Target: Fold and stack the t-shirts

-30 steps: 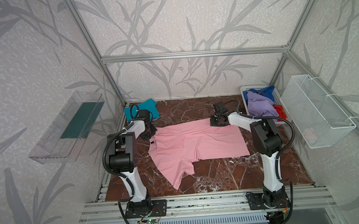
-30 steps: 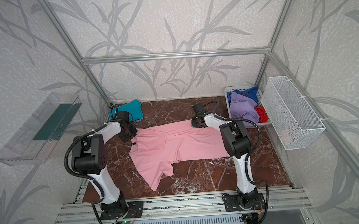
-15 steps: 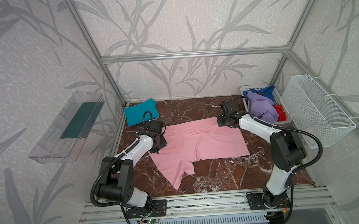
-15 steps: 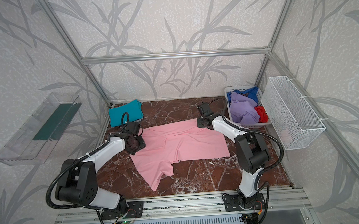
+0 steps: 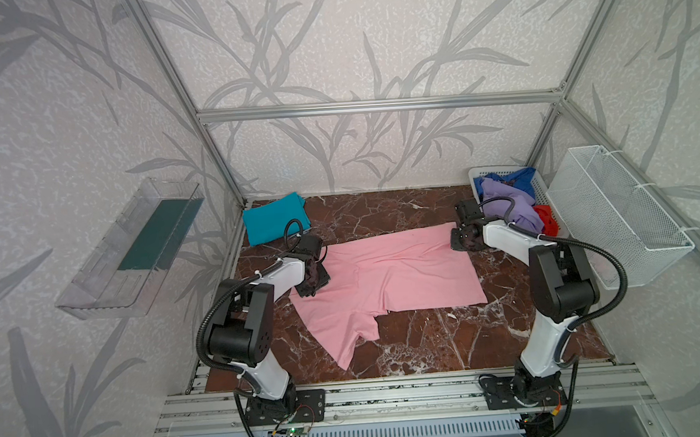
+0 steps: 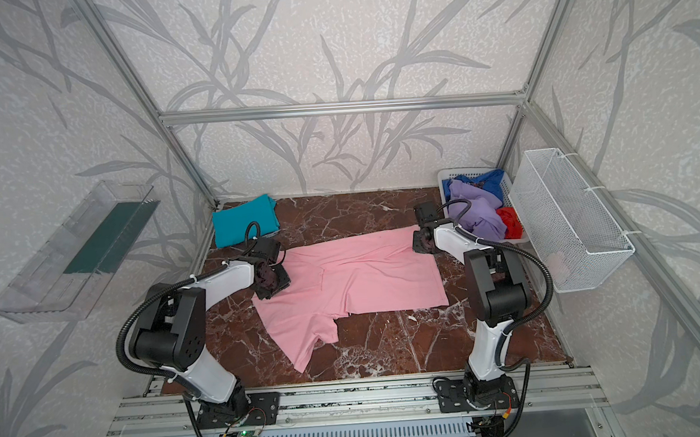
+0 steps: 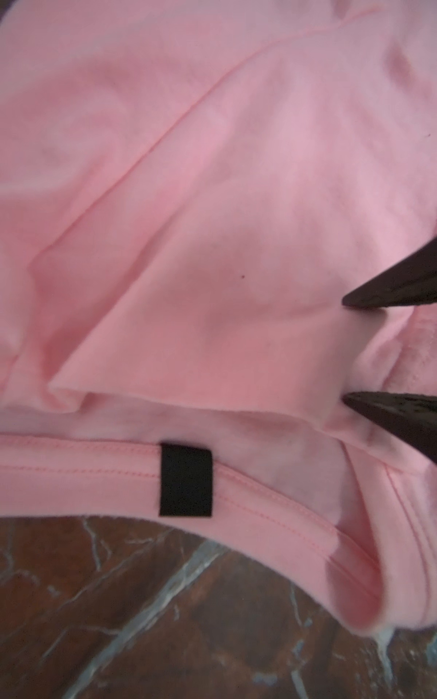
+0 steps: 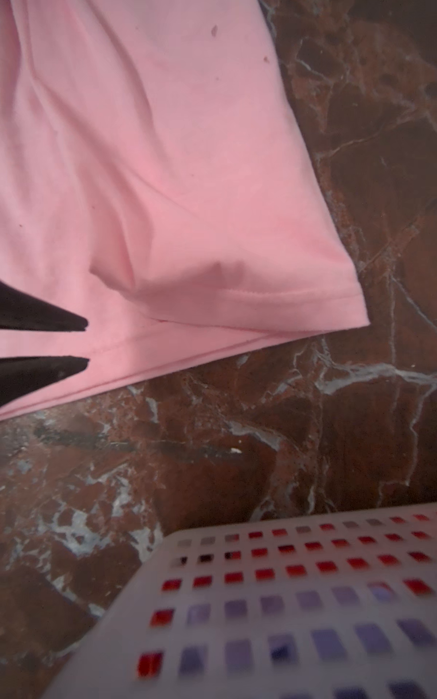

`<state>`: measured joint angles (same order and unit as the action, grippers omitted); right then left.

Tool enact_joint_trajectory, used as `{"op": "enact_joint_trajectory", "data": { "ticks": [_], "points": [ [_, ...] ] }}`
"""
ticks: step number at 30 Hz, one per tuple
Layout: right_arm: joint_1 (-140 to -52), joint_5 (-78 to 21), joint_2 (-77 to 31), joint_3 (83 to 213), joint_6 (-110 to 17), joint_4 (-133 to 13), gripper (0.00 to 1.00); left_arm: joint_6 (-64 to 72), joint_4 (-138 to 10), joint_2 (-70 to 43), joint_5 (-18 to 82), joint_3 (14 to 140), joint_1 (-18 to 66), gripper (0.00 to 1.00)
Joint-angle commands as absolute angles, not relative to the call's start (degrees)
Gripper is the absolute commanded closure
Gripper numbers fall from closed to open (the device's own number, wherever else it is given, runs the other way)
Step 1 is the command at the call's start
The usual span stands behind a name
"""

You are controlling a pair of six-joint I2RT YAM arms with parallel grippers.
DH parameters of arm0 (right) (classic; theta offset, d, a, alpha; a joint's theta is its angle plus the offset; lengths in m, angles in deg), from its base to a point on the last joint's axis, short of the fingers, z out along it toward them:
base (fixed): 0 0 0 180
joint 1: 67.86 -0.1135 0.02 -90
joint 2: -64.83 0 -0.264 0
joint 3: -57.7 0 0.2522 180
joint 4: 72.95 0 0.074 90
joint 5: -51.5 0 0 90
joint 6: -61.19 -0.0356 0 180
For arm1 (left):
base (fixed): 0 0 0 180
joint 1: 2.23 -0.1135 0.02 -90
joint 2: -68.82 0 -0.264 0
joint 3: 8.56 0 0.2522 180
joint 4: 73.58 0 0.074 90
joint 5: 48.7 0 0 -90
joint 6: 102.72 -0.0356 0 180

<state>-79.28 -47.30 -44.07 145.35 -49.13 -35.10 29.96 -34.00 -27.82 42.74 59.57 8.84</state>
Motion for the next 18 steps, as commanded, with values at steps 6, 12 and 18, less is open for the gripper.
{"op": "enact_joint_trajectory", "data": {
  "ticks": [6, 12, 18],
  "points": [
    [-79.8, -42.9, -49.5, 148.8, -50.2, -35.2, 0.69, 30.3, -33.6, -29.2, 42.7, 60.1, 7.4, 0.62],
    [-79.7, -45.0, -51.5, 150.3, -50.2, -36.0, 0.67, 30.2, -33.8, -30.6, 42.6, 60.5, 7.3, 0.62],
    [-79.5, -45.7, -52.3, 151.5, -50.5, -37.4, 0.80, 30.4, -34.3, -31.3, 42.6, 59.8, 7.0, 0.62]
  ]
}}
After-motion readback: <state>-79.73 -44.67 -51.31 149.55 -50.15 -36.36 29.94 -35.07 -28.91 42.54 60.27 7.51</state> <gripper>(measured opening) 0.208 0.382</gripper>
